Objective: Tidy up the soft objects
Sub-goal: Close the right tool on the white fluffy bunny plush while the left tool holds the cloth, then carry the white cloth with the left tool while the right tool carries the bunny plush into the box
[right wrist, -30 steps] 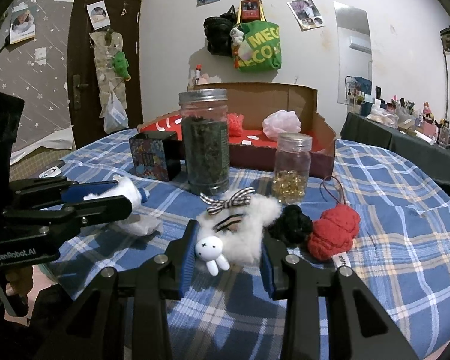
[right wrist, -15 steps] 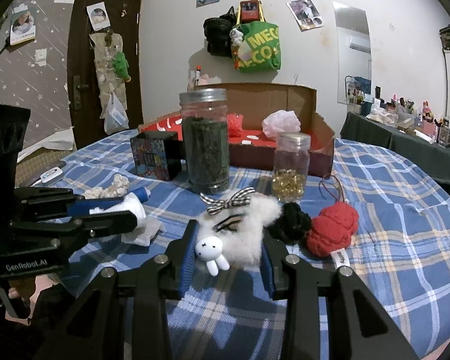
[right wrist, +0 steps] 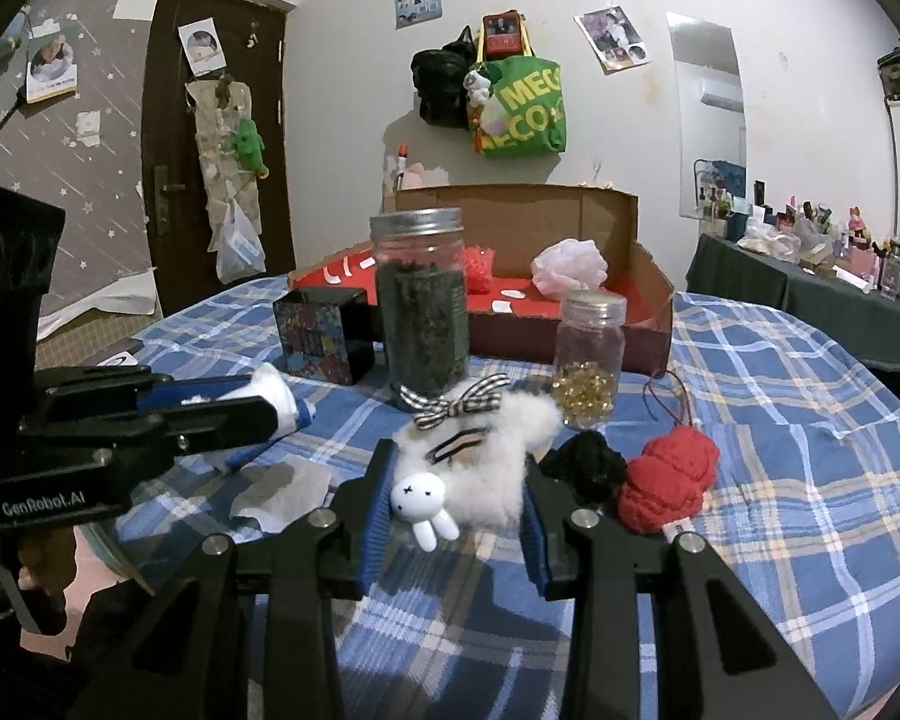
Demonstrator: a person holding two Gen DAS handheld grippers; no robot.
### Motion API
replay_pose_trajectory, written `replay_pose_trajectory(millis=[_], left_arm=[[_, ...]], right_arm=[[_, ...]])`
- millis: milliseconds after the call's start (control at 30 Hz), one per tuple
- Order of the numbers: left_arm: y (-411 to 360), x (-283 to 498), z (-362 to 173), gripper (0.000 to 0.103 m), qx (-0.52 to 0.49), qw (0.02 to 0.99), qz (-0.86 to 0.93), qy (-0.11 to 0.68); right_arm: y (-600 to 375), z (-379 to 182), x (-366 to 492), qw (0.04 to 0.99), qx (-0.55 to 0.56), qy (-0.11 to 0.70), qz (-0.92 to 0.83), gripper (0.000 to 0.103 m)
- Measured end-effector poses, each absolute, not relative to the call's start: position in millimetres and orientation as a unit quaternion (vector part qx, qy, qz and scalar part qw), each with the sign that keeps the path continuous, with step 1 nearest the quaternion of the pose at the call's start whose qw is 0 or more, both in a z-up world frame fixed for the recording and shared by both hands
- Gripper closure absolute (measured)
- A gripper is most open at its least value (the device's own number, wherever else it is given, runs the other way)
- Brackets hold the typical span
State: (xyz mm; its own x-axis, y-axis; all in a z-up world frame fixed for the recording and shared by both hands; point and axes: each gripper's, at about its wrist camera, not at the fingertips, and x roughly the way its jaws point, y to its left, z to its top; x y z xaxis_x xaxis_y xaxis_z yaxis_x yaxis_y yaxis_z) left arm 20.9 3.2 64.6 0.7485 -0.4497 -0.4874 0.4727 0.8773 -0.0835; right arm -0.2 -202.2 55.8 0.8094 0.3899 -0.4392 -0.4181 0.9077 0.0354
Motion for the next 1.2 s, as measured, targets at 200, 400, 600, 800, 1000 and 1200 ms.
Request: replay_pose_trajectory(millis=[200,400,600,800,1000,1200], left_arm=[[1,24,65,0.083,0.027,0.935,-0.247,0.255],[7,28,64,0.083,0.023,0.934,-0.240,0.264],[23,42,74,0.083,0.019,0.937,-0.221,0.268],[42,60,86,0.083,0.016,0.942,-0.201,0.269],[58,84,96,0.083,0.008,0.943,-0.187,0.274],[69,106,102,0.083,0.009,0.943,-0.181,0.280]], right_arm=[[-202,56,0,0.951,-0.033,0.225,0.211,0.064],[-208,58,5,0.951,-0.034,0.233,0.198,0.064],[-225,66,20,0.954,-0.029,0.240,0.176,0.064],[-241,78,42,0.955,-0.020,0.245,0.165,0.064],[-245,89,65,0.956,-0.027,0.246,0.157,0.064],[-247,98,86,0.954,-0.031,0.252,0.162,0.064]])
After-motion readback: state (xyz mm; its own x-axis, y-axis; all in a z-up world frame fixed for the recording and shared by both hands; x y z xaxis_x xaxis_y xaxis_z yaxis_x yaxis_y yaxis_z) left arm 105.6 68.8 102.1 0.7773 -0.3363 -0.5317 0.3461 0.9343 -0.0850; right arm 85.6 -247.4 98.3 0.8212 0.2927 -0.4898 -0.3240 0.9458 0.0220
